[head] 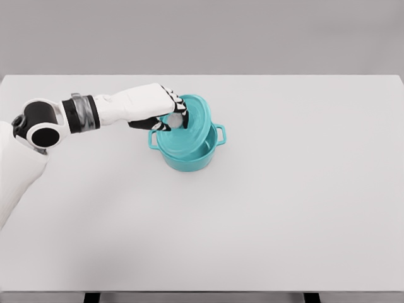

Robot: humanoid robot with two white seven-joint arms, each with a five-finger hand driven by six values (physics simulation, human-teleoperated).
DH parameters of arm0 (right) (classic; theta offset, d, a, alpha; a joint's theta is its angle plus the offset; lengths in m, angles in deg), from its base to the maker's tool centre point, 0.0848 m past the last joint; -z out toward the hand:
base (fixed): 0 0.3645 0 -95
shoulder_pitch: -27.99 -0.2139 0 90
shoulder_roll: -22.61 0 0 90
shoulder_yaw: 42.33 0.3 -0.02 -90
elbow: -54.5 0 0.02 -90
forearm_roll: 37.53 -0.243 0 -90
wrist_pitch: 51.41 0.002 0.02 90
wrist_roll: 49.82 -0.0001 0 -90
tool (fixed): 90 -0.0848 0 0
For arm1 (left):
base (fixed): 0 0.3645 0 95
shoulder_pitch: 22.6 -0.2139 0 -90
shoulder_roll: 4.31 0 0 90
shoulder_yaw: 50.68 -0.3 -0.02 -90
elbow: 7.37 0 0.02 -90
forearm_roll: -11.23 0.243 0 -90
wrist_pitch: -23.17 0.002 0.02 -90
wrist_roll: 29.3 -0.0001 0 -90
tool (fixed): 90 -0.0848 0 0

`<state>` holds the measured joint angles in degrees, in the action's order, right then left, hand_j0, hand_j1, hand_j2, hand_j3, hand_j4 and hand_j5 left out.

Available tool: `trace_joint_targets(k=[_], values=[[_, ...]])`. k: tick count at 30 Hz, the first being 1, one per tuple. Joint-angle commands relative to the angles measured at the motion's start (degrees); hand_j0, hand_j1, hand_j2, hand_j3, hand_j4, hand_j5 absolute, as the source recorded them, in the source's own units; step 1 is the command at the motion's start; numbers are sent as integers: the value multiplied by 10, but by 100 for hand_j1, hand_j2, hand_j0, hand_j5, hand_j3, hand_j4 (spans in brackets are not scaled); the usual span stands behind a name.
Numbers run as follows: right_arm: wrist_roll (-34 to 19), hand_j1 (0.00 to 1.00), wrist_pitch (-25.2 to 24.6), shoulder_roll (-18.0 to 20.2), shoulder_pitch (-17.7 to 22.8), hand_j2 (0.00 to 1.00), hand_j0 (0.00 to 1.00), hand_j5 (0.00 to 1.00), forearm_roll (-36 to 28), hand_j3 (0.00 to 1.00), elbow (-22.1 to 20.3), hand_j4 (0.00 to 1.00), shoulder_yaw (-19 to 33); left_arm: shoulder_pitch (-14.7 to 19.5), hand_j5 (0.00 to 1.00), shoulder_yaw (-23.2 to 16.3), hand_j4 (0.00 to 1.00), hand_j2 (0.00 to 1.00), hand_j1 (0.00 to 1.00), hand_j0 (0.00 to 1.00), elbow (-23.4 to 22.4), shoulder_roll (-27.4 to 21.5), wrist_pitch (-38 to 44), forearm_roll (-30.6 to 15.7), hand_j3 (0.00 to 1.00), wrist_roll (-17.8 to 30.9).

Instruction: Cover the pot with left arm

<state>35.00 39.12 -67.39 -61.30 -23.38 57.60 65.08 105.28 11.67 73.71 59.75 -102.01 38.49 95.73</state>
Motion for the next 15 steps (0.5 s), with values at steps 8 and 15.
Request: trace_joint_targets(k=[8,15], values=[[0,100,0,0,0,100,100,100,0,100,1,100,0,1,49,1,49,49,49,49,-8,7,2,2,49,0],[0,100,0,0,0,100,100,100,0,100,0,100,0,0,53,1,53,53,53,53,-7,6,2,4,53,0]])
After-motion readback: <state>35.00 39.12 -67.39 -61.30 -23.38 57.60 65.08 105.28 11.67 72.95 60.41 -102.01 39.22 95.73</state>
